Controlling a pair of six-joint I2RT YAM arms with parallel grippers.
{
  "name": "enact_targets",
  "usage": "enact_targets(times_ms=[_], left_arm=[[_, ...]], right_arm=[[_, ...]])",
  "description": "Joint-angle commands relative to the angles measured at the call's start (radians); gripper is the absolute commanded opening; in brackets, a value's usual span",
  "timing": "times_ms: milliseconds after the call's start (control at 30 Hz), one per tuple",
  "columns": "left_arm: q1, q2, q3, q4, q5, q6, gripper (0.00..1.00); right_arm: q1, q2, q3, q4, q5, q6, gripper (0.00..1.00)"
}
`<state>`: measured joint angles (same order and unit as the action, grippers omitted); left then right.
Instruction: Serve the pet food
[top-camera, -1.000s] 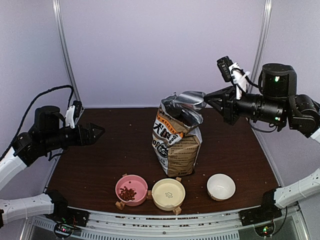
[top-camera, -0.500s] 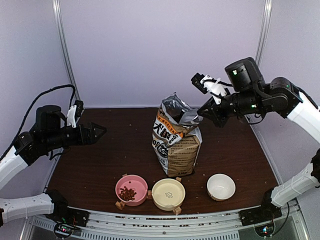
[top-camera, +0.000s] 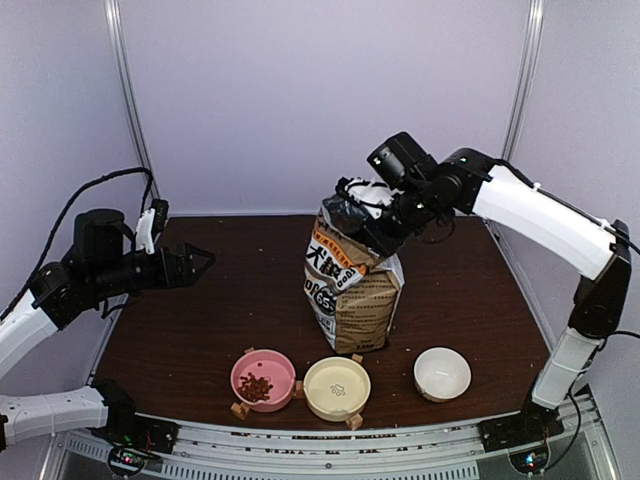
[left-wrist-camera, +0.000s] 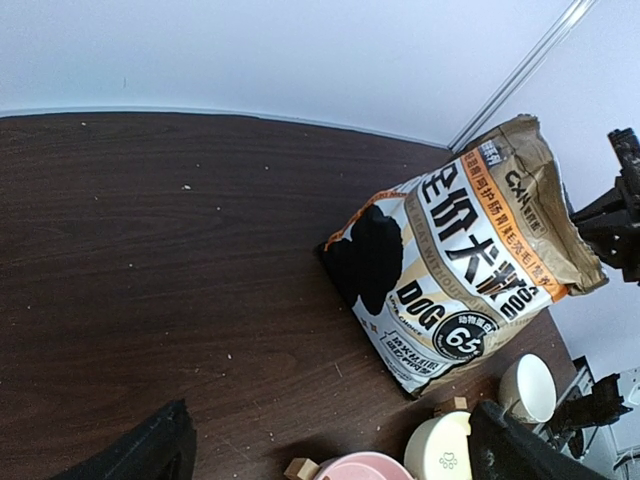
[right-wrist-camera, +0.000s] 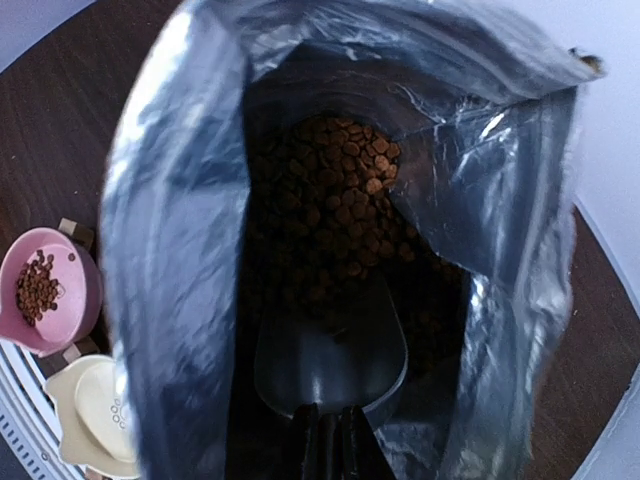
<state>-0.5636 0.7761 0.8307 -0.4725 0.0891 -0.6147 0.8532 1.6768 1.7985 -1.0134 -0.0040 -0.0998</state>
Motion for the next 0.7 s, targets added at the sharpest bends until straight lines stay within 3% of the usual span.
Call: enact_targets(times_ms=[0,233,300,667], left_arm=[[0.006,0.005,0.012,0.047,0.011,-0.006,0.98],[0.005,0.006,-0.003,0.07,0.017,-0.024,0.98],[0.005,0.007,0.001,0.065,0.019,-0.021,0.98],[0.006,0.003,-0.002,0.066,0.008,-0.015,0.98]], right_arm=[[0.006,0.161,0.039,-0.062,-0.004,0.16,0.0],[0.006,0.148,-0.176,0.337,0.187,0.325,0.0],[0.005,0.12,-0.228,0.463,0.199,0.325,0.0],[0.002,0.013,-0.411,0.776,0.14,0.277,0.0]])
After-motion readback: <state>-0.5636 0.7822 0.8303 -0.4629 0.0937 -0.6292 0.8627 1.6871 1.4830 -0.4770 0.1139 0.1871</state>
